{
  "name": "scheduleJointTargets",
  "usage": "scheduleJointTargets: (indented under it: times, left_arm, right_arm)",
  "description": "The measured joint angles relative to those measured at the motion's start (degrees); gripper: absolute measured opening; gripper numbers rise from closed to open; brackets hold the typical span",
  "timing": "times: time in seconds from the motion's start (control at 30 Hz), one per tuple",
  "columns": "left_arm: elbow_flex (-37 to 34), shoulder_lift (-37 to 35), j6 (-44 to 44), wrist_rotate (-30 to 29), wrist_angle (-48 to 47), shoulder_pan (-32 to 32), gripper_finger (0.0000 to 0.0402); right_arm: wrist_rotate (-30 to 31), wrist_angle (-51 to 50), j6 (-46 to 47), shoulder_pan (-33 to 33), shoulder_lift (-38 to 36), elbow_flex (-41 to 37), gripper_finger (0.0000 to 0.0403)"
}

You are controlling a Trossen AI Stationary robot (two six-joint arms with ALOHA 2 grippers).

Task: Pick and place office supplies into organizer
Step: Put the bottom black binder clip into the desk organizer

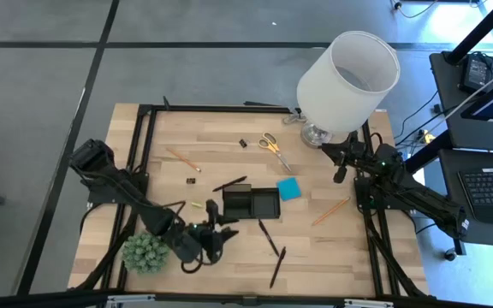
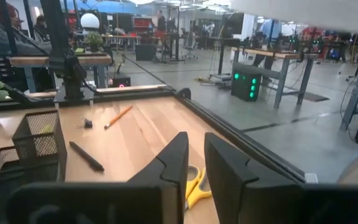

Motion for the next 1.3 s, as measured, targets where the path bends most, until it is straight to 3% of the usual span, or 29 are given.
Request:
scheduleJointTargets:
  times: [0.3,0.6,1.0,1.3]
  left_arm:
    - [0.0,3.4,0.4,0.2,-1.6,-0.8,0.0148]
    - [0.0,5.6,-5.8,6.6,-2.4,-1.1,0.0145]
    - [0.0,13.2,-12.4,0.8,-6.6,-2.8,0.0143]
    - [0.0,14.1,-17.5,1.4,-6.5,-2.8,0.0143]
  right_arm:
    - [0.0,-0.9,0.2,0.0,0.0,0.0,0.0058]
    - [0.0,-0.8,2.2,0.0,0.0,0.0,0.0058]
    - [-0.1,-0.8,6.2,0.0,0.0,0.0,0.0058]
    - [-0.1,-0.8,6.2,0.0,0.0,0.0,0.0058]
